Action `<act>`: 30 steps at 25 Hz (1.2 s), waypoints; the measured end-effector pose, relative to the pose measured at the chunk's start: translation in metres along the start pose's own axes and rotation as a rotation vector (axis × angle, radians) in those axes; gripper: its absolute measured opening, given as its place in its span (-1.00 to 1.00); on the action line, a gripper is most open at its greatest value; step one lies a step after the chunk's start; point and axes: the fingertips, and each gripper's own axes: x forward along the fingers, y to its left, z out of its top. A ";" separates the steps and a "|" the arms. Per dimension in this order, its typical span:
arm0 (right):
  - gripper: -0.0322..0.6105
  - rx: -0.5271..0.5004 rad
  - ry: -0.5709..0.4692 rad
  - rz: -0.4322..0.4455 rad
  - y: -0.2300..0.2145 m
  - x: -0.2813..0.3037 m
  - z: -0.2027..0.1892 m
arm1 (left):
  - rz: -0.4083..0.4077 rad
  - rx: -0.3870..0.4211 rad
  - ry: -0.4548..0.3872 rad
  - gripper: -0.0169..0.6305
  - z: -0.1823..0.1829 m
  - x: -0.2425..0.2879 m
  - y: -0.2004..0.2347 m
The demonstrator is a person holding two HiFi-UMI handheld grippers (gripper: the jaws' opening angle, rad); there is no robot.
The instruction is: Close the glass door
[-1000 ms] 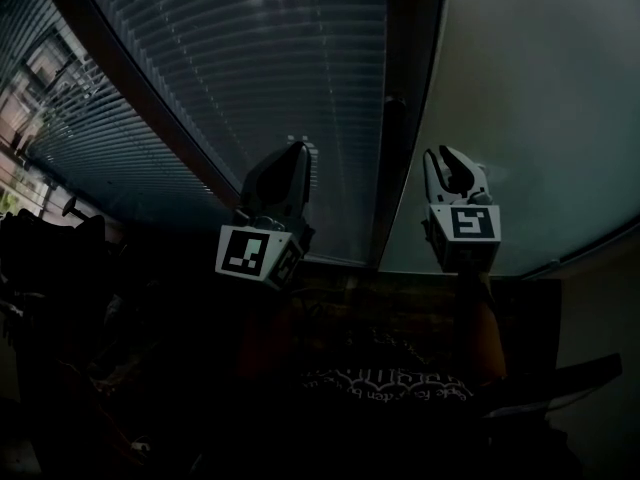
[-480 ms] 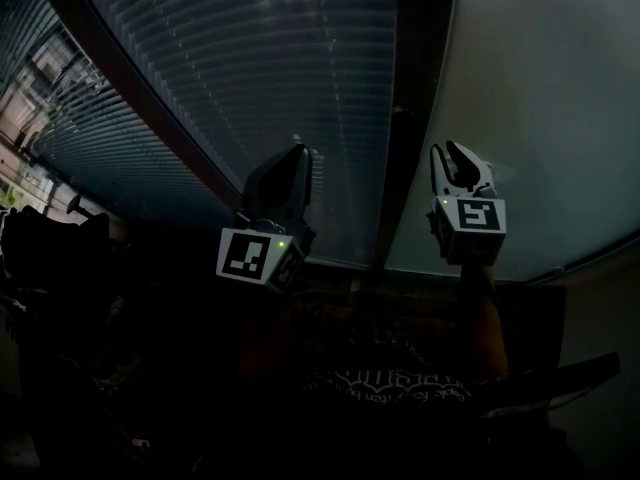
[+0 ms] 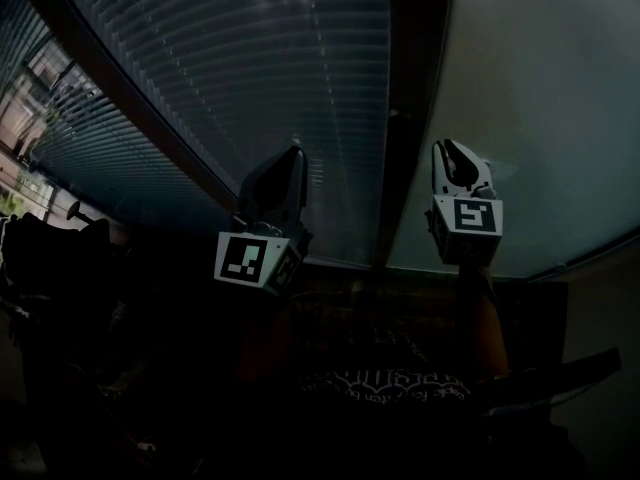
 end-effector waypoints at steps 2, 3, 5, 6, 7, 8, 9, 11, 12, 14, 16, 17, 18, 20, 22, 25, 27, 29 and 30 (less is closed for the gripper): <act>-0.75 0.001 -0.002 -0.002 0.000 -0.001 -0.001 | -0.007 0.001 -0.002 -0.94 0.000 0.001 -0.002; -0.75 0.001 -0.002 -0.003 0.000 -0.001 -0.002 | -0.010 0.001 -0.003 -0.94 0.000 0.001 -0.003; -0.75 0.003 0.000 -0.006 0.000 0.000 -0.003 | -0.012 0.000 -0.001 -0.94 -0.001 0.000 -0.004; -0.75 0.005 0.001 -0.007 0.000 -0.001 -0.002 | -0.010 -0.001 0.000 -0.94 -0.001 -0.001 -0.004; -0.74 0.007 0.001 -0.008 0.000 -0.001 -0.001 | -0.008 -0.002 0.001 -0.94 0.001 -0.002 -0.004; -0.74 0.009 0.002 -0.010 -0.001 -0.002 0.000 | -0.006 -0.002 0.002 -0.94 0.002 -0.004 -0.003; -0.74 0.010 0.003 -0.010 -0.001 -0.003 0.001 | -0.004 -0.001 0.002 -0.94 0.003 -0.005 -0.003; -0.74 0.011 0.006 -0.006 0.000 -0.002 0.001 | 0.000 0.001 0.000 -0.94 0.004 -0.008 -0.002; -0.74 0.013 0.008 -0.003 0.001 -0.002 0.001 | 0.001 0.002 -0.001 -0.94 0.005 -0.010 -0.002; -0.74 0.016 0.014 -0.001 0.001 -0.002 0.001 | 0.002 0.004 -0.003 -0.94 0.006 -0.013 -0.002; -0.74 0.016 0.018 -0.003 0.001 -0.002 0.002 | 0.003 0.006 -0.006 -0.94 0.009 -0.017 -0.003; -0.74 0.016 0.020 -0.005 0.001 -0.003 0.002 | 0.004 0.007 -0.008 -0.94 0.011 -0.019 -0.003; -0.74 0.017 0.021 -0.009 0.001 -0.003 0.002 | 0.004 0.008 -0.010 -0.94 0.012 -0.021 -0.003; -0.74 0.020 0.022 -0.022 -0.001 -0.004 0.002 | 0.006 0.010 -0.013 -0.94 0.015 -0.025 -0.003; -0.74 0.026 0.018 -0.032 -0.002 -0.004 0.003 | 0.011 0.011 -0.019 -0.94 0.019 -0.028 -0.002; -0.75 0.047 0.004 -0.032 -0.002 -0.007 0.003 | 0.017 0.013 -0.023 -0.94 0.021 -0.034 0.000; -0.76 0.059 -0.007 -0.040 -0.004 -0.013 0.004 | 0.021 0.012 -0.020 -0.94 0.021 -0.037 0.002; -0.76 0.064 -0.019 -0.045 -0.006 -0.019 0.008 | 0.028 0.009 -0.022 -0.94 0.022 -0.040 0.005; -0.76 0.065 -0.030 -0.047 -0.007 -0.022 0.011 | 0.030 0.007 -0.026 -0.94 0.022 -0.041 0.005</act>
